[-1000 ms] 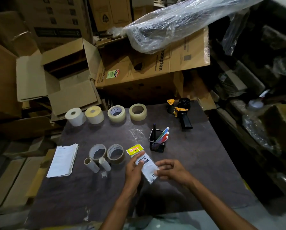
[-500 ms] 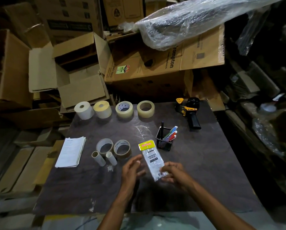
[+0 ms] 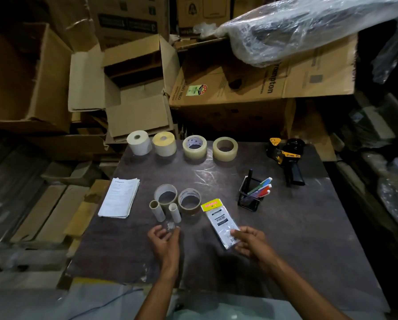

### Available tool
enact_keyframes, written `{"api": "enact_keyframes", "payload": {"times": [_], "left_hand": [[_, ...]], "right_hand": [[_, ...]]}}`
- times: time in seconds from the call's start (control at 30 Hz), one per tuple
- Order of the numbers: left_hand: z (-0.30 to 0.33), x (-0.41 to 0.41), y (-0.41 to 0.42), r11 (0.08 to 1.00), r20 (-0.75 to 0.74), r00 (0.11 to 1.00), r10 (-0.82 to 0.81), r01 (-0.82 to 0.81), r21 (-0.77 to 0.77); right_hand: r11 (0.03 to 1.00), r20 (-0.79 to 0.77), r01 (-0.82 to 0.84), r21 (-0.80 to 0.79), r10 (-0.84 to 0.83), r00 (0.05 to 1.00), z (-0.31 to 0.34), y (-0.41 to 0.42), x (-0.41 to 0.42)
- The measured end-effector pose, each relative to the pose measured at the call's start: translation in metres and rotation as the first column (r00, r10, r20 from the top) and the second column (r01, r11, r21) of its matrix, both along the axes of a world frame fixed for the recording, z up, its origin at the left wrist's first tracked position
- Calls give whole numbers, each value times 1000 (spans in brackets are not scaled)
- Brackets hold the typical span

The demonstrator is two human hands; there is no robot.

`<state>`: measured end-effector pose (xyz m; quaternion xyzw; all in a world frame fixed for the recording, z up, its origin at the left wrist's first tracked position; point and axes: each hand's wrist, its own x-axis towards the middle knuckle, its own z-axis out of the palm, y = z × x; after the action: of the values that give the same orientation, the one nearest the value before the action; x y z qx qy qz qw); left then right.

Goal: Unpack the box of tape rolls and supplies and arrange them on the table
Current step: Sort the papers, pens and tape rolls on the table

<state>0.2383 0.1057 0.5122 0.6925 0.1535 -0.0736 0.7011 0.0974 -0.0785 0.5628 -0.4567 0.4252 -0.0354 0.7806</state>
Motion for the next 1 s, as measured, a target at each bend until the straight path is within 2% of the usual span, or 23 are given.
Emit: {"api": "enact_keyframes", "payload": {"times": [0.1,0.3,0.53,0.8,1.0], "left_hand": [[2,18,-2,998,30,999,24,-26,62],[4,40,-9,980,142,981,-132,108,165],[-2,53,-17,936,195,965,-177,103,337],[-2,54,-8,798,97,942,-320,213,563],[3,58,-24,781,24,940,-340,268,564]], "right_hand": [[1000,-23,-5,-15,5,1000,2,4,4],[999,-29,37,-10,-38,999,-1,12,10],[996,-29,86,-31,-87,996,-1,21,10],[984,-20,177,-25,-177,984,-3,32,7],[982,-34,189,-11,-190,981,-5,42,2]]}}
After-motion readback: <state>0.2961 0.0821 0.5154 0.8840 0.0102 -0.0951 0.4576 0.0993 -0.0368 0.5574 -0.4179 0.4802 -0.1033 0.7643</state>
